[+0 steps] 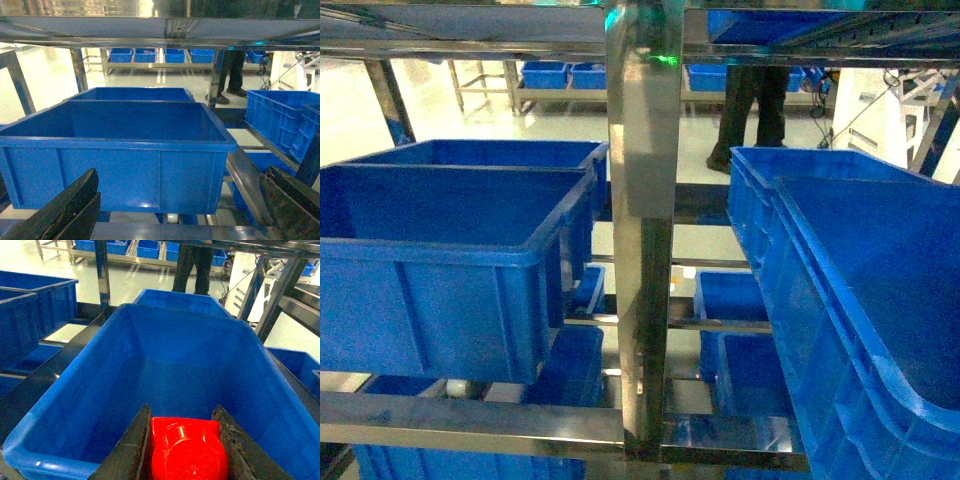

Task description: Pick red block from blue box to shelf

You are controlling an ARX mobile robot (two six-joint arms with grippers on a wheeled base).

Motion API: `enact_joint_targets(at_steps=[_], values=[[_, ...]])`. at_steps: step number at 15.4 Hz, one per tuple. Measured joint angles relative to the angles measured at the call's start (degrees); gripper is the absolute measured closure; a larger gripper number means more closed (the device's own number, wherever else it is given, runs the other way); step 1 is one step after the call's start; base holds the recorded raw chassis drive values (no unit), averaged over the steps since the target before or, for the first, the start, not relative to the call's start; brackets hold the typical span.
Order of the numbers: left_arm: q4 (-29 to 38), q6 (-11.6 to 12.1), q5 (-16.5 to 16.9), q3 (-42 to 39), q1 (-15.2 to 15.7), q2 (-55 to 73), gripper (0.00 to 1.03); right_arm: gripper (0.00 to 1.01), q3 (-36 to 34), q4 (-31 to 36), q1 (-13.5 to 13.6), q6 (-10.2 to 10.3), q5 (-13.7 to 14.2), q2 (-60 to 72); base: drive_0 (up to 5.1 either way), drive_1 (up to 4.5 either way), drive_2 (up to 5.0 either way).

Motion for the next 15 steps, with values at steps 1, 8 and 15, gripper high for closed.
enact_joint_targets(at_steps=[1,8,15], values=[[0.0,0.0,0.0,0.0,0.0,0.0,0.05,0.73,0.7,1.4,-0.1,0.0,-0.2,2.4,0.0,0.00,0.0],[0.0,0.0,0.0,0.0,0.0,0.0,0.05,0.73,10.4,5.7,-3.1,3.8,-3.0,23.8,0.0,0.00,0.0],[0.0,0.0,0.0,0.0,0.0,0.0,0.05,0.73,18.6,10.6,-0.9,6.7,1.1,43.4,0.0,0.00,0.0]])
